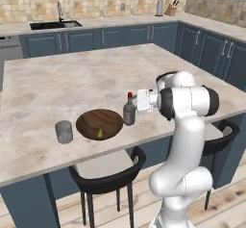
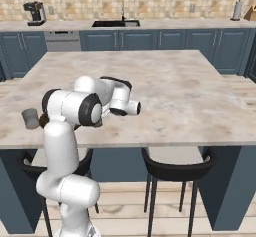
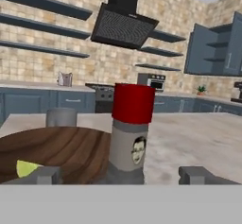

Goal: There is a bowl on the dining counter. Grab a lemon wedge from the fridge and place it in the bowl. Then get the liquor bottle and glass cup from the cabinet and place them next to the bowl.

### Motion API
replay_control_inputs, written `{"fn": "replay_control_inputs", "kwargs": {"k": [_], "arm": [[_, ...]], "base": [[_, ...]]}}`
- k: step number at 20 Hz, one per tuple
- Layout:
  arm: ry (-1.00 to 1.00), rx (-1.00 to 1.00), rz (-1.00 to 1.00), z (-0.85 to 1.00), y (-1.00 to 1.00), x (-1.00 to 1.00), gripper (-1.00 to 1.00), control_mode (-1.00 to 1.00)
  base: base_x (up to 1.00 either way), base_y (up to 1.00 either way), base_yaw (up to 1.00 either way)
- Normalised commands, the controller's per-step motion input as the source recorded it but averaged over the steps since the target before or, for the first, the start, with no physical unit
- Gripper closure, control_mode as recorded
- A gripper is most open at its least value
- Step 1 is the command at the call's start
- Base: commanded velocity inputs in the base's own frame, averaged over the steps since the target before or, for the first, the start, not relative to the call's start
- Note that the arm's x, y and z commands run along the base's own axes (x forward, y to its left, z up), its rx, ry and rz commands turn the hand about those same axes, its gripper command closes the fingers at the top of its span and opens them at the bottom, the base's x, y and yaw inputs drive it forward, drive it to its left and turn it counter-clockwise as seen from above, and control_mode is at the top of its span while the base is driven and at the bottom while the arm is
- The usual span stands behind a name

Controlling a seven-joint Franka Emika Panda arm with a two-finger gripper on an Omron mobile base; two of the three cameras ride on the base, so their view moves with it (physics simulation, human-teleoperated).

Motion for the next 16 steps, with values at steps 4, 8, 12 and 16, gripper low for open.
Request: {"fn": "replay_control_inputs", "kwargs": {"k": [4, 8, 12, 16], "arm": [[-0.03, 0.00, 0.00, 0.41, 0.00, -0.14, -1.00, -1.00], [-0.09, 0.00, 0.00, 0.86, 0.00, -0.07, -1.00, -1.00], [-0.13, 0.02, 0.00, 1.00, 0.00, 0.00, -1.00, -1.00], [-0.15, 0.01, 0.00, 1.00, 0.00, -0.15, -1.00, -1.00]], "base": [[0.00, 0.00, 0.00], [0.00, 0.00, 0.00], [0.00, 0.00, 0.00], [0.00, 0.00, 0.00]]}}
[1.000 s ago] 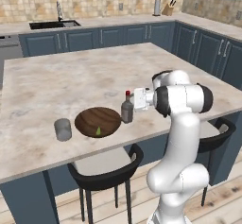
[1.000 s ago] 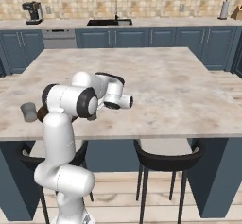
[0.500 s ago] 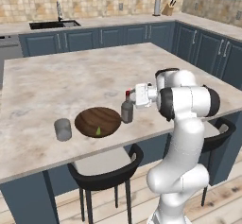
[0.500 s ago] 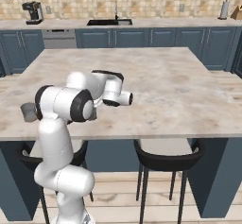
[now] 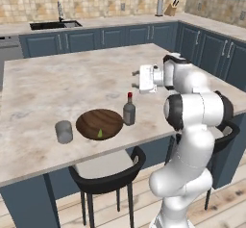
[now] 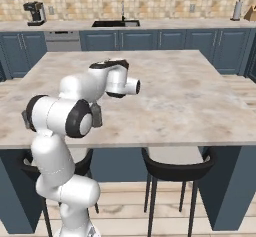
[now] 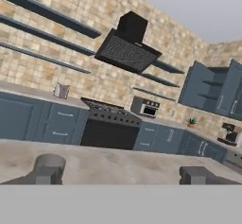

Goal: There is a bowl on the dining counter. Grab a lemon wedge from the fridge and place it in the bowl. Then get the liquor bottle and glass cup from the cabinet and place them next to the bowl.

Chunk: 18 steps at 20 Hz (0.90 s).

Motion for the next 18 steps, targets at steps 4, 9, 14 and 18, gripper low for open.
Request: {"fn": "replay_control_inputs", "kwargs": {"k": [4, 9, 14, 18], "arm": [[-0.11, 0.00, 0.00, 0.91, 0.00, -0.76, -1.00, -1.00], [-0.03, -0.12, 0.07, 0.52, 0.07, -1.00, -1.00, -1.00], [-0.05, -0.22, 0.15, 0.35, 0.22, -1.00, -1.00, -1.00], [-0.07, -0.29, 0.20, 0.26, 0.36, -1.00, -1.00, -1.00]], "base": [[0.00, 0.00, 0.00], [0.00, 0.00, 0.00], [0.00, 0.00, 0.00], [0.00, 0.00, 0.00]]}}
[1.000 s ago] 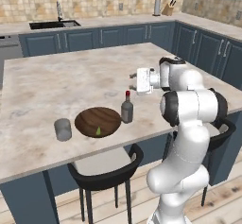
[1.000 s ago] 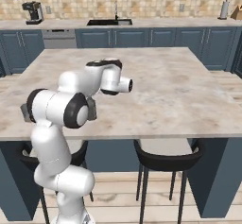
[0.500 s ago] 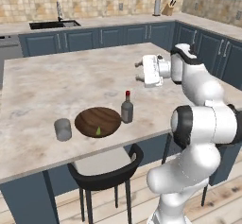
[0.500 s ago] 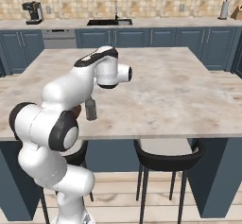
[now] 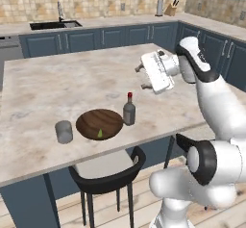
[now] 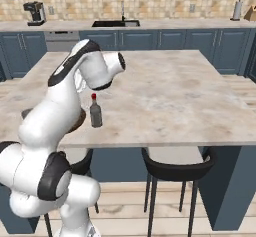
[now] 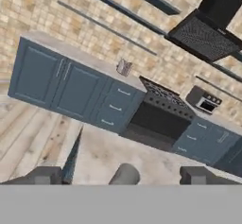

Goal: There is a bowl on the dining counter. Grab a lemon wedge from the fridge and place it in the bowl. Then get the liquor bottle and glass cup from the cabinet and place them next to the bowl.

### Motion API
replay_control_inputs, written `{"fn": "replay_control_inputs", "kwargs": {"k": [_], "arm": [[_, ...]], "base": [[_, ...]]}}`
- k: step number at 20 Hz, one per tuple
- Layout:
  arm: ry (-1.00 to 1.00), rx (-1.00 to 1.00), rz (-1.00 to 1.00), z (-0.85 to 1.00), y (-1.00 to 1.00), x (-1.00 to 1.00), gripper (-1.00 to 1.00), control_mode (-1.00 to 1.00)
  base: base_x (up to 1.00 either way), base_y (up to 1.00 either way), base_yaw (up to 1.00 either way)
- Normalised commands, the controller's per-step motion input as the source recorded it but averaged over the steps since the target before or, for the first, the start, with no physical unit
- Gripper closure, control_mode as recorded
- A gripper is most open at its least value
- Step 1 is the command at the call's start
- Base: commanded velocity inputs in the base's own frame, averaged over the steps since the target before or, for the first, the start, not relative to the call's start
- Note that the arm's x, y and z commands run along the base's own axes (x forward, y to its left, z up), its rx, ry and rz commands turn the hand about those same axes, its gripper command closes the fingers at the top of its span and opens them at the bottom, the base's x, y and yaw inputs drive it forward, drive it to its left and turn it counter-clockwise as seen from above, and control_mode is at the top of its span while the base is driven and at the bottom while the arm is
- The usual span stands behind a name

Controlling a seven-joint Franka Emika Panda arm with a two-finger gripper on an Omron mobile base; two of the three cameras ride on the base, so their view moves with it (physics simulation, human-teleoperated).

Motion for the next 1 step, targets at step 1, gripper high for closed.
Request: {"fn": "replay_control_inputs", "kwargs": {"k": [1], "arm": [[-0.12, -0.33, 0.20, 0.19, 0.37, -1.00, -1.00, -1.00]], "base": [[0.00, 0.00, 0.00]]}}
